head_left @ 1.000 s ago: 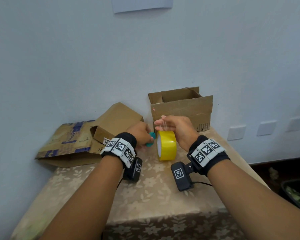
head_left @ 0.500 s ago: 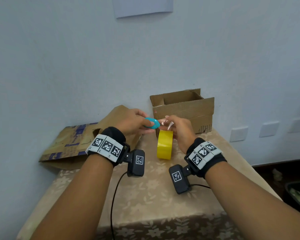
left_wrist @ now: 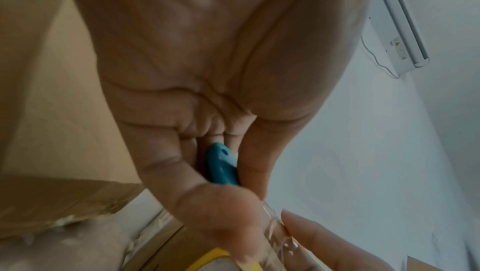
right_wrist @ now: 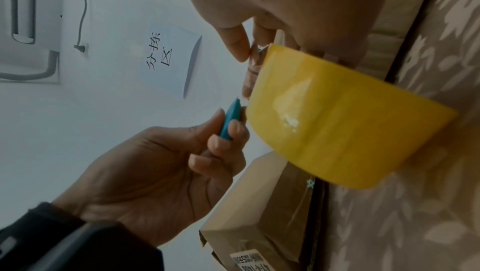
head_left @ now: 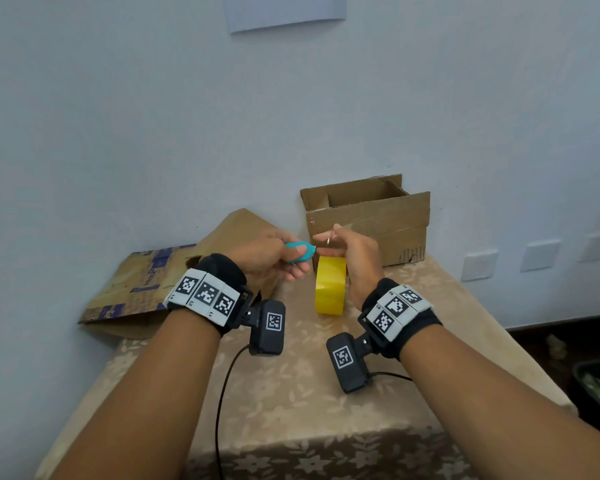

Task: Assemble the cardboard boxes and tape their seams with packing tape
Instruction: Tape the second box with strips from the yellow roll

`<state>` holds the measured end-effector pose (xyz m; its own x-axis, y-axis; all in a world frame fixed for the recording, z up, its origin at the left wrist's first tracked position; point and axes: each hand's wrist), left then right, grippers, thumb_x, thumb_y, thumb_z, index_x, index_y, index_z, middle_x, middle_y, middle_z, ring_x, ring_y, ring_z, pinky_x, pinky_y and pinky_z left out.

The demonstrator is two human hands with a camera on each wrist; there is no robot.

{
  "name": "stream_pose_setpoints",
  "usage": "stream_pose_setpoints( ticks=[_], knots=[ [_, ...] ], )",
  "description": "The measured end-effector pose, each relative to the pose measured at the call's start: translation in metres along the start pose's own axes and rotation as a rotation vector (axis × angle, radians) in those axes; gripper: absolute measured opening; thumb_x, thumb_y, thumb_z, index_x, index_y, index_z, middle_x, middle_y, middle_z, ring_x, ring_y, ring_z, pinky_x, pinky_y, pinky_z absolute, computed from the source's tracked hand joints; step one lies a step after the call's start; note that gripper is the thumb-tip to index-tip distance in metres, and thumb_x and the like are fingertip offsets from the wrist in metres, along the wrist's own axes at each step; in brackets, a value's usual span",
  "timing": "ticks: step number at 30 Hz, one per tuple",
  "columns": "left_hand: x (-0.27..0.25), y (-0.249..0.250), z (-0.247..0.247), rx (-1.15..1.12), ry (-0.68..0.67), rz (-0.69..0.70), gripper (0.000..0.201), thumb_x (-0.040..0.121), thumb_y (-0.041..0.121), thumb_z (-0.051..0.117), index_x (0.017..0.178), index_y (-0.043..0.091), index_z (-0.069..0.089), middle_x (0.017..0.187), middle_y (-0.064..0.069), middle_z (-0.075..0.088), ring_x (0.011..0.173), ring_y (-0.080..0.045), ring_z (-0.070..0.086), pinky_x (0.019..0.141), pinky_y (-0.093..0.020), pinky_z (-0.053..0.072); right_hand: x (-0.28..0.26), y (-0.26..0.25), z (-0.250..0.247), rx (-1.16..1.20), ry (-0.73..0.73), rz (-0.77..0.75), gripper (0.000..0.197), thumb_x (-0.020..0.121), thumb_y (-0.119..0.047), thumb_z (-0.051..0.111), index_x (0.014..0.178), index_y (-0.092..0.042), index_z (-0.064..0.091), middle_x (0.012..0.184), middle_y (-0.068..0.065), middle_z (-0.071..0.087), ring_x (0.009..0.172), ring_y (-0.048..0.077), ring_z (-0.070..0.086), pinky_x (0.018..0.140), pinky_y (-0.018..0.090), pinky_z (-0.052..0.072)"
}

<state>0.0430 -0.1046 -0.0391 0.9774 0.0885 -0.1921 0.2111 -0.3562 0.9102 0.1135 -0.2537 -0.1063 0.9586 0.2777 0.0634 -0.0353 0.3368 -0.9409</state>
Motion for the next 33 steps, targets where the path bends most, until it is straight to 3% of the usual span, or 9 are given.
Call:
stream_pose_setpoints(
  ticks=[5, 12, 16, 19, 21, 23, 29, 33],
  knots=[
    [0.0, -0.004, 0.003, 0.006, -0.002, -0.051, 0.017, 0.106, 0.018, 0.054, 0.097, 0.005, 0.06, 0.069, -0.005, 0.062, 0.048, -0.007, 0.055, 0.044, -0.015, 0.047, 0.0, 0.002, 0.003, 0.042, -0.019, -0.004, 0.035, 0.104, -0.025, 0.054, 0.089, -0.006, 0.079, 0.101, 0.012, 0.078, 0.094, 0.026, 0.075, 0.097, 0.051, 0.056],
    [-0.001, -0.004, 0.008, 0.04, -0.022, -0.071, 0.021, 0.106, 0.026, 0.054, 0.095, 0.007, 0.057, 0.062, 0.0, 0.053, 0.046, -0.006, 0.044, 0.042, -0.017, 0.041, 0.003, 0.007, 0.004, 0.045, -0.039, -0.035, 0.042, 0.104, -0.027, 0.054, 0.073, -0.017, 0.08, 0.105, 0.014, 0.076, 0.103, 0.034, 0.073, 0.095, 0.05, 0.057],
    [-0.001, -0.003, 0.011, 0.006, -0.052, -0.099, 0.02, 0.107, 0.026, 0.05, 0.093, 0.012, 0.052, 0.058, 0.002, 0.044, 0.045, -0.006, 0.032, 0.04, -0.016, 0.032, 0.002, 0.009, 0.006, 0.045, -0.066, -0.047, 0.045, 0.106, -0.027, 0.053, 0.07, -0.018, 0.079, 0.095, 0.008, 0.076, 0.093, 0.025, 0.073, 0.089, 0.044, 0.057],
    [-0.002, -0.003, 0.011, -0.001, -0.04, -0.132, 0.02, 0.108, 0.027, 0.049, 0.092, 0.014, 0.051, 0.058, 0.003, 0.04, 0.044, -0.006, 0.028, 0.039, -0.016, 0.028, 0.001, 0.01, 0.008, 0.035, -0.093, -0.05, 0.043, 0.106, -0.027, 0.052, 0.073, -0.018, 0.078, 0.106, 0.01, 0.074, 0.088, 0.017, 0.073, 0.087, 0.039, 0.057],
    [-0.001, -0.004, 0.012, 0.001, -0.022, -0.15, 0.022, 0.108, 0.029, 0.049, 0.091, 0.015, 0.05, 0.058, 0.003, 0.039, 0.043, -0.006, 0.028, 0.039, -0.015, 0.028, 0.001, 0.01, 0.009, 0.021, -0.102, -0.058, 0.044, 0.106, -0.028, 0.053, 0.071, -0.02, 0.078, 0.112, 0.01, 0.074, 0.095, 0.022, 0.073, 0.094, 0.044, 0.055],
    [0.001, -0.005, 0.013, -0.011, -0.005, -0.171, 0.022, 0.108, 0.03, 0.048, 0.091, 0.016, 0.05, 0.057, 0.004, 0.04, 0.041, -0.005, 0.029, 0.038, -0.015, 0.029, 0.0, 0.011, 0.011, 0.006, -0.099, -0.069, 0.044, 0.107, -0.028, 0.051, 0.073, -0.019, 0.077, 0.105, 0.008, 0.075, 0.096, 0.025, 0.071, 0.096, 0.047, 0.054],
    [0.003, -0.008, 0.018, -0.1, 0.052, -0.216, 0.02, 0.109, 0.03, 0.045, 0.098, 0.015, 0.051, 0.053, 0.004, 0.039, 0.036, -0.004, 0.03, 0.037, -0.016, 0.032, 0.0, 0.017, 0.013, 0.024, -0.083, -0.075, 0.044, 0.108, -0.032, 0.05, 0.074, -0.018, 0.075, 0.1, 0.004, 0.075, 0.11, 0.025, 0.067, 0.095, 0.043, 0.052],
    [0.006, -0.012, 0.018, -0.112, 0.089, -0.247, 0.021, 0.11, 0.031, 0.043, 0.097, 0.015, 0.049, 0.05, 0.005, 0.04, 0.037, -0.005, 0.029, 0.037, -0.017, 0.032, -0.002, 0.017, 0.016, 0.04, -0.08, -0.082, 0.043, 0.108, -0.034, 0.05, 0.076, -0.018, 0.075, 0.118, 0.01, 0.071, 0.114, 0.019, 0.064, 0.09, 0.036, 0.05]
  ],
)
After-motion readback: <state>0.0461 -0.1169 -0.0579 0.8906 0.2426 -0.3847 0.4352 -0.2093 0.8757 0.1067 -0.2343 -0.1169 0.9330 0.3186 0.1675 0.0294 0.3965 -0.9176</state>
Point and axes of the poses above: each hand's wrist, its own x-axis towards the middle knuckle, its own z-axis out of the palm, y = z × x
